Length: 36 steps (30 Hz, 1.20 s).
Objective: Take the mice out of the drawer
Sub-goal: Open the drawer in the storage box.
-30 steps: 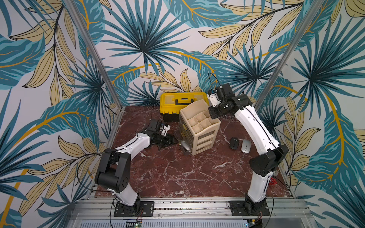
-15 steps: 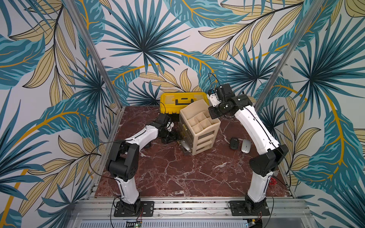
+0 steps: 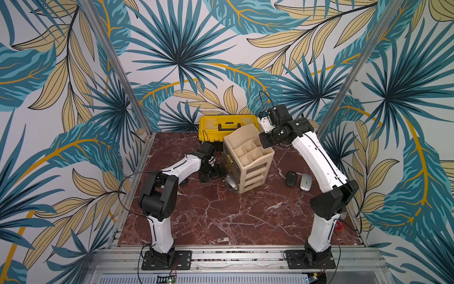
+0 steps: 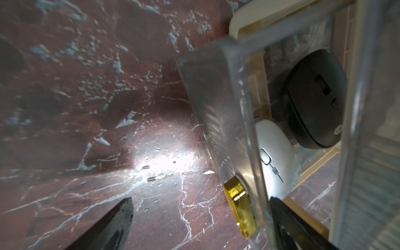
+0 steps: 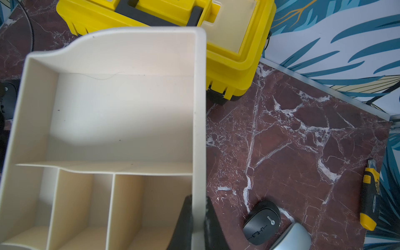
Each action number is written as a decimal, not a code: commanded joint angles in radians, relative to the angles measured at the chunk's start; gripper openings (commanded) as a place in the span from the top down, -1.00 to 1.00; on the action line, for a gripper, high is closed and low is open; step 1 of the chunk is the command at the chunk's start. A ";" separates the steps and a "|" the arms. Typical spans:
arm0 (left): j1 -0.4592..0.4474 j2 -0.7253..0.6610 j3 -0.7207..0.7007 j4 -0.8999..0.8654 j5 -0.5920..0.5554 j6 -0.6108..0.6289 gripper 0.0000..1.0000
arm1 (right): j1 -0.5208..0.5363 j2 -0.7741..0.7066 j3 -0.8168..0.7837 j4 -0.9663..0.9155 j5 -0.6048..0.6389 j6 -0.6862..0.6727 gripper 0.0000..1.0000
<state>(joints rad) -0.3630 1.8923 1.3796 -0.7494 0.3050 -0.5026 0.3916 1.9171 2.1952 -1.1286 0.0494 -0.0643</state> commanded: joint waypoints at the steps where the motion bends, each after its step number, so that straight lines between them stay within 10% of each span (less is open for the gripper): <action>1: -0.004 0.013 0.035 -0.063 -0.073 0.009 -0.99 | 0.005 0.026 -0.010 0.025 0.043 -0.001 1.00; 36: 0.033 -0.130 -0.044 -0.330 -0.355 0.021 -0.99 | 0.003 -0.008 -0.069 0.080 0.121 0.007 1.00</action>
<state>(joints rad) -0.3489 1.8050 1.3701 -0.9981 0.0032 -0.5030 0.4042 1.9064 2.1620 -1.0851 0.0746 -0.0566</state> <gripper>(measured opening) 0.997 0.091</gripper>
